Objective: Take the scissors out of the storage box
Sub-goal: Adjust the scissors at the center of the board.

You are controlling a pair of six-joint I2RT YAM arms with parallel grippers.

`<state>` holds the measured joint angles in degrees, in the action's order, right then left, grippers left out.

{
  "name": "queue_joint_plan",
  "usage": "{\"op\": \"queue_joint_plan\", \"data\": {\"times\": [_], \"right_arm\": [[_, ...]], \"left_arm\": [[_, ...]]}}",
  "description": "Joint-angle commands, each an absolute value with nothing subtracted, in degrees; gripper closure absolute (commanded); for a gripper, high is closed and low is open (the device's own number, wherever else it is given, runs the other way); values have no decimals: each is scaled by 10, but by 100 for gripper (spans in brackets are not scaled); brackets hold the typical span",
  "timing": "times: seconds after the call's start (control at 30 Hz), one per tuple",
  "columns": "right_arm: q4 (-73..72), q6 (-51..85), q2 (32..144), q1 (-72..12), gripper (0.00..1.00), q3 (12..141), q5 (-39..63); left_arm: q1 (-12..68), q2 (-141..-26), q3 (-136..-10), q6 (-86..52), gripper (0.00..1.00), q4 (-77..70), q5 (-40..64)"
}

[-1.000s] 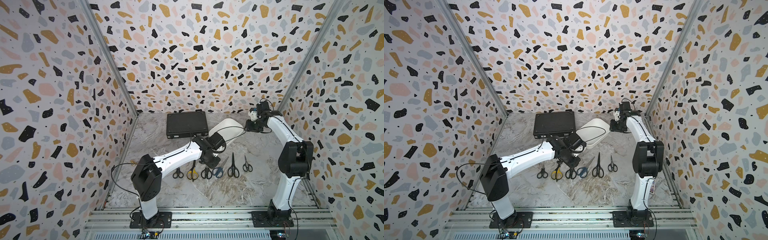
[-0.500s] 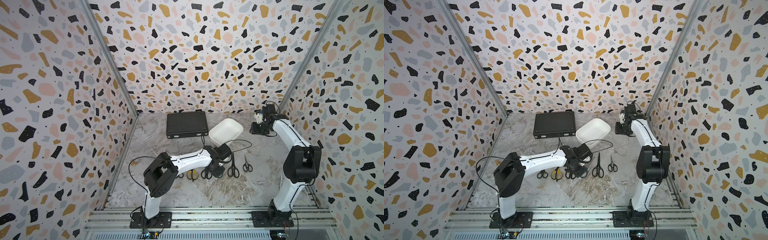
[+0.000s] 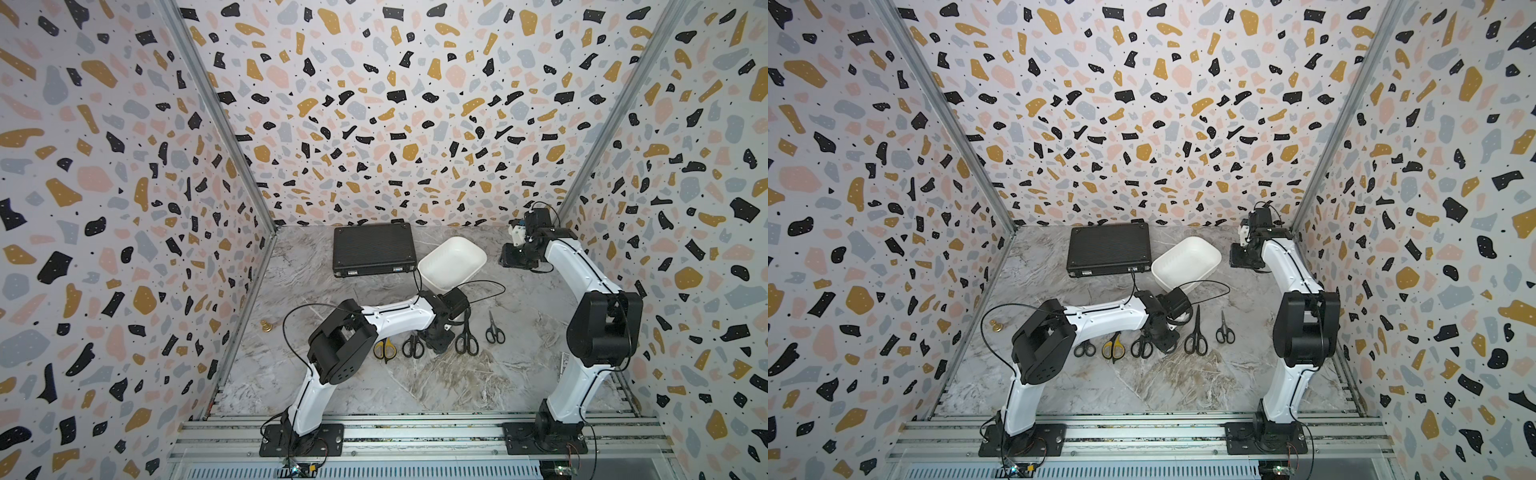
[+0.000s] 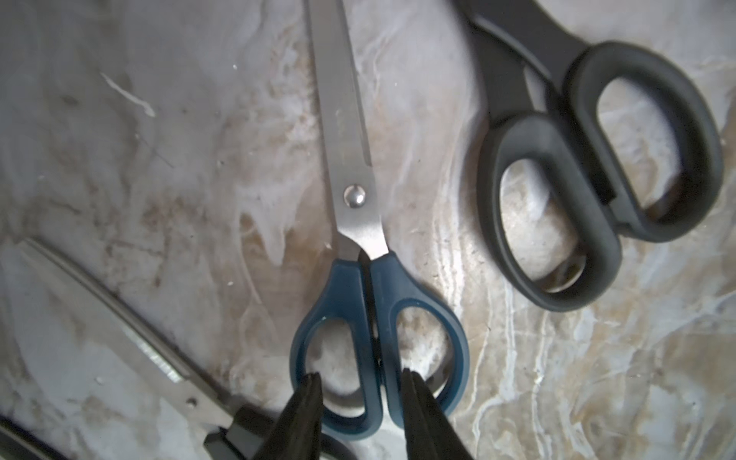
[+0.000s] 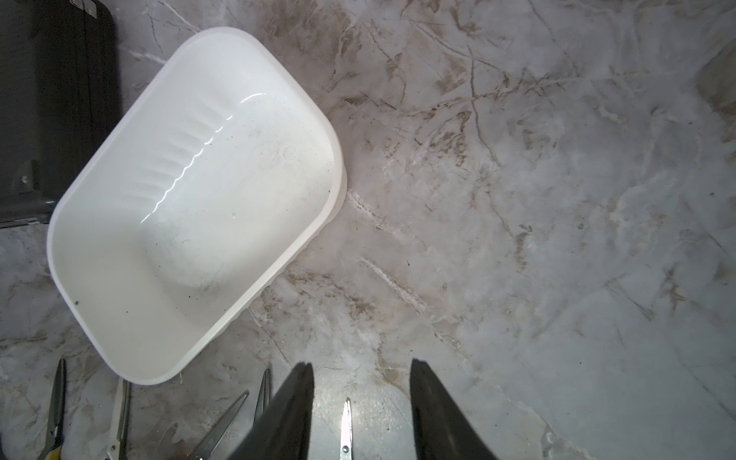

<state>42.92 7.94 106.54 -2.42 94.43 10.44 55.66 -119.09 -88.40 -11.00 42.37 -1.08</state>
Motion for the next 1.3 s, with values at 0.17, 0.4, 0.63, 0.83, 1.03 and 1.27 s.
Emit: {"op": "queue_joint_plan", "data": {"times": [0.17, 0.4, 0.63, 0.83, 1.03, 1.27], "right_arm": [[431, 82, 1040, -24, 55, 946, 118], [421, 92, 1033, -24, 55, 934, 133], [419, 99, 1020, -24, 55, 921, 140], [417, 97, 1011, -23, 55, 911, 141], [416, 98, 999, -24, 55, 906, 145], [423, 98, 991, -23, 55, 911, 147]], "left_arm": [[555, -1207, -898, -139, 69, 439, -4], [554, -1251, -953, -204, 79, 494, 18], [526, -1262, -964, -307, 88, 513, 57], [515, -1235, -942, -395, 90, 498, 85], [516, -1216, -926, -453, 91, 502, 93], [532, -1213, -939, -464, 91, 531, 92]]}}
